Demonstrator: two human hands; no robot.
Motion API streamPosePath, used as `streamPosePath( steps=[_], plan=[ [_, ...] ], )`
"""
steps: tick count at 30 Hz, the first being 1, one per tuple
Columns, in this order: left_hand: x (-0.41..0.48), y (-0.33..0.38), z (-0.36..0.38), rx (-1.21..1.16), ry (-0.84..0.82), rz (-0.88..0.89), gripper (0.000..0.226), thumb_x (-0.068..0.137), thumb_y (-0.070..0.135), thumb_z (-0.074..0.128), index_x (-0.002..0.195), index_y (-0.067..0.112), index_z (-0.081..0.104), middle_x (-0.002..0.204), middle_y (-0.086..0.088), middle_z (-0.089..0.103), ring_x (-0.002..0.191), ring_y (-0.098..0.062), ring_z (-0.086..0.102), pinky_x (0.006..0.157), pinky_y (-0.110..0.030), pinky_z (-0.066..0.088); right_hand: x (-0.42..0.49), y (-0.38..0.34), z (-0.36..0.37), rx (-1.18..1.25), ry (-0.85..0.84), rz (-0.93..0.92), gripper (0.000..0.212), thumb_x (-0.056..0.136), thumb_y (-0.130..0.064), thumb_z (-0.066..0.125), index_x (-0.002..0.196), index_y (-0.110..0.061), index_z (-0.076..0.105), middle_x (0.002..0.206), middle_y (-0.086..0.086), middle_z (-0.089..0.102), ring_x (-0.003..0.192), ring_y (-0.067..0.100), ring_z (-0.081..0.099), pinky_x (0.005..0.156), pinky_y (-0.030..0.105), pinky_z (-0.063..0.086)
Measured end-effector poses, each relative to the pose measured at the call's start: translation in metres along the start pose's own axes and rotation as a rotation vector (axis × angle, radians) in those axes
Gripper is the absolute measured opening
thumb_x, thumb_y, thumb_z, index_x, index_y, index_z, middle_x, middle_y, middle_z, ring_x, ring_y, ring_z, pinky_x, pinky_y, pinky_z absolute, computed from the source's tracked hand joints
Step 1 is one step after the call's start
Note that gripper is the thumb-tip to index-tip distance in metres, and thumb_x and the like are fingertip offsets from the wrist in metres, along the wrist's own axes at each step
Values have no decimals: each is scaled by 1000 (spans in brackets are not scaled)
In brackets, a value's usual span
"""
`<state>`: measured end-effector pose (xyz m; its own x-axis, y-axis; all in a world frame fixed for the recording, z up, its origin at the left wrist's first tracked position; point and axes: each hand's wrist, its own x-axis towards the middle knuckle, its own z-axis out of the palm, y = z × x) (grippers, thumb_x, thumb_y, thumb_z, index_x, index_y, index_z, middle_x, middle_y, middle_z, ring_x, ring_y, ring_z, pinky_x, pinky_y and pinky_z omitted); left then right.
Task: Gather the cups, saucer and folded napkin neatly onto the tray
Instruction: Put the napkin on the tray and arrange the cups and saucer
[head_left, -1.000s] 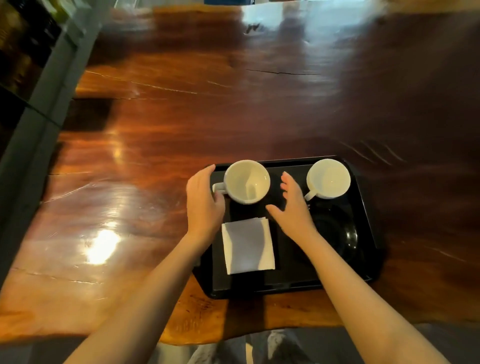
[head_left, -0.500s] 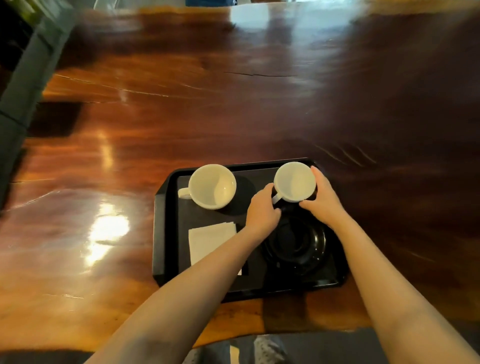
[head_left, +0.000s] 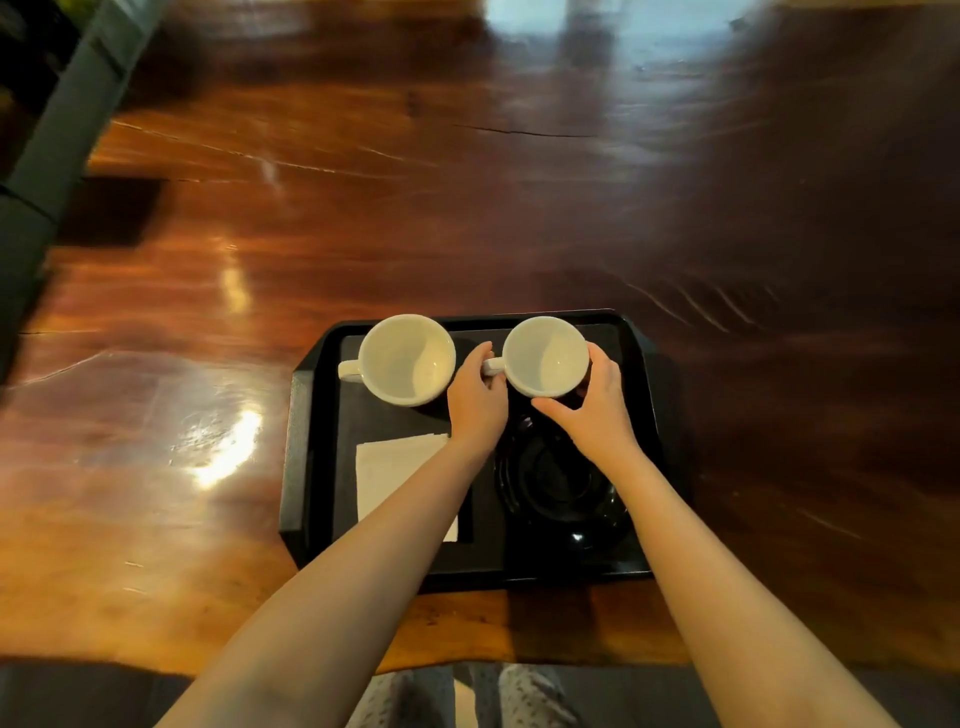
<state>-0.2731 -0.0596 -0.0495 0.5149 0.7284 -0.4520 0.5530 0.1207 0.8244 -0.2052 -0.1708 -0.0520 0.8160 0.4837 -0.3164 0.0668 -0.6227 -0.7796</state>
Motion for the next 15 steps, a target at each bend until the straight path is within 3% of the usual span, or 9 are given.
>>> streamPosePath(
  steps=[7, 15],
  plan=[
    [-15, -4, 0, -188, -32, -64, 67, 91, -2, 51, 149, 17, 23, 149, -4, 40, 133, -18, 45, 107, -30, 36, 1, 1, 3, 36, -4, -33, 87, 73, -22, 79, 142, -20, 25, 143, 7, 28, 130, 19, 36, 105, 35, 38],
    [-37, -11, -9, -84, -82, -84, 68, 92, 5, 53, 149, 17, 17, 150, -9, 38, 135, -19, 42, 108, -30, 35, 1, 7, -3, -43, -22, -1, 83, 78, -27, 74, 144, -16, 25, 144, 9, 31, 131, 21, 37, 107, 41, 40]
  ],
)
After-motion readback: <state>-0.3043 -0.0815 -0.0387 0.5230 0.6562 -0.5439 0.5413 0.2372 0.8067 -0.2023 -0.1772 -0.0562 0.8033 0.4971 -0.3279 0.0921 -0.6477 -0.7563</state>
